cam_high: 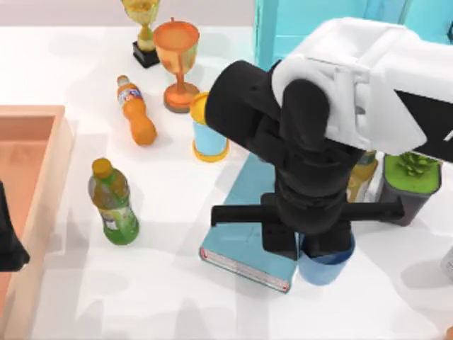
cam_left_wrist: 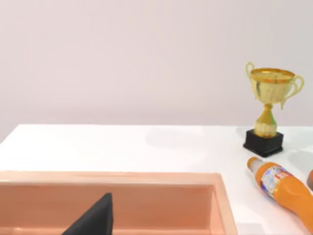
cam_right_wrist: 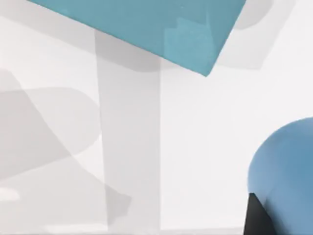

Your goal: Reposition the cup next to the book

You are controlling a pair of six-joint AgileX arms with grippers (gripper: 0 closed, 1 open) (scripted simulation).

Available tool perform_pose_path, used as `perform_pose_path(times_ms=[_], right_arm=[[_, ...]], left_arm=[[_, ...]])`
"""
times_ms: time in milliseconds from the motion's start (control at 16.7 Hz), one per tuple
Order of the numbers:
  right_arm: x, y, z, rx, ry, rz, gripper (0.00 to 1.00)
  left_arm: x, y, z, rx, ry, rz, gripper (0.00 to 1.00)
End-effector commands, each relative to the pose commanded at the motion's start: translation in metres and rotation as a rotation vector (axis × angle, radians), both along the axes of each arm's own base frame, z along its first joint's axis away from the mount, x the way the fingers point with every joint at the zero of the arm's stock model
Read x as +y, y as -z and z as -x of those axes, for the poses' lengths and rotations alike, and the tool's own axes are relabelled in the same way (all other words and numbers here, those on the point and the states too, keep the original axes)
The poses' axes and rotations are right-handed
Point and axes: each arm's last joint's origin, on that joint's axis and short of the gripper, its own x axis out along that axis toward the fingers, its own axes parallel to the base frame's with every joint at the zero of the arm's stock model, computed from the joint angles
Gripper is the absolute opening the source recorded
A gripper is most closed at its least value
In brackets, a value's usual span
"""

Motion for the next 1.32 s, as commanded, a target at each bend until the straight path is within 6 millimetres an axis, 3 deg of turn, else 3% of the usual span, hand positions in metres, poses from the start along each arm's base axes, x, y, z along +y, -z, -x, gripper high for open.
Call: perform_pose_path(times_ms=[240,660,900,1320], right_arm=[[-0.001,0.006,-0.002,0.007,0.002,0.005,0.00],[-0.010,0.062,-0.001,-0.002,0.002,-0.003,0.00],[-0.010,0.064,-0.001,0.000,0.000,0.000,0.00],[-0.010,0.064,-0.001,0.000,0.000,0.000,0.53]], left_arm=[[0.000,0.000,0.000,0.000,0.000,0.000,1.00],[0.000,0.000,0.000,0.000,0.000,0.000,1.00],[0.000,0.000,0.000,0.000,0.000,0.000,1.00],[0.000,0.000,0.000,0.000,0.000,0.000,1.00]])
